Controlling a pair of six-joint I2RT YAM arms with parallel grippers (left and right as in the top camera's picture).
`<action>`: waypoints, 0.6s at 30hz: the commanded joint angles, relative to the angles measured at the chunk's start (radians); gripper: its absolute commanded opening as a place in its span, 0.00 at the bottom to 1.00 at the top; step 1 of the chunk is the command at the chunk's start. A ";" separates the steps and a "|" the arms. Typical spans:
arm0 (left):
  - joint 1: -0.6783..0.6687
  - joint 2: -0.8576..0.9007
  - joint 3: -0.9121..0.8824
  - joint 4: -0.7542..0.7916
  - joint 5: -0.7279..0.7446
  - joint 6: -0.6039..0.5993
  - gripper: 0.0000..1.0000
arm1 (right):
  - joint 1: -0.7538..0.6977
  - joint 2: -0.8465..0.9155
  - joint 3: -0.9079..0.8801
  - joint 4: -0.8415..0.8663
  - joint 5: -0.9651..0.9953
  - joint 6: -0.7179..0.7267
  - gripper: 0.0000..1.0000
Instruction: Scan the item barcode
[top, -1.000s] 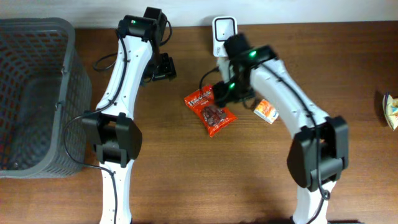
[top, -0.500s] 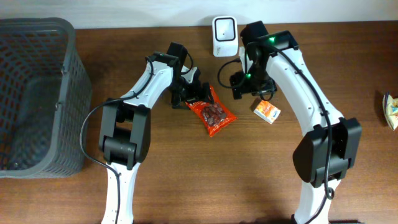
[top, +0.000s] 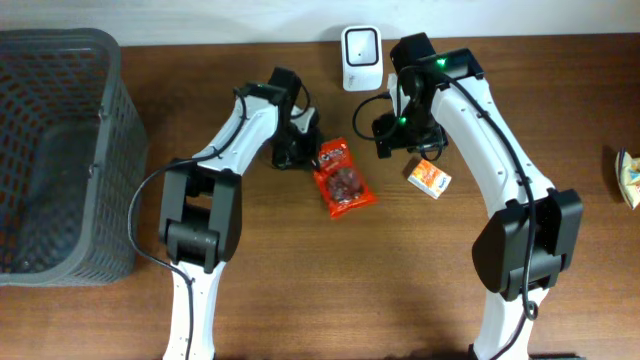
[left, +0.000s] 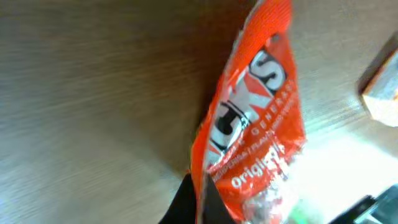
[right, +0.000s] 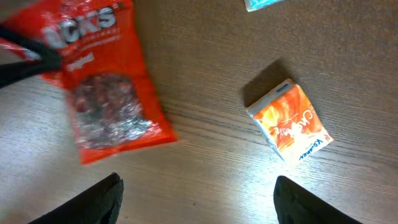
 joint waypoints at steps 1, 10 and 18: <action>-0.002 -0.054 0.247 -0.187 -0.342 0.008 0.00 | -0.001 -0.011 0.012 -0.003 0.016 0.007 0.78; -0.074 -0.076 0.579 -0.539 -1.107 -0.132 0.00 | -0.002 -0.011 0.012 0.000 0.054 0.007 0.78; -0.188 -0.034 0.397 -0.500 -1.112 -0.363 0.00 | -0.105 -0.012 0.050 -0.046 0.082 0.035 0.70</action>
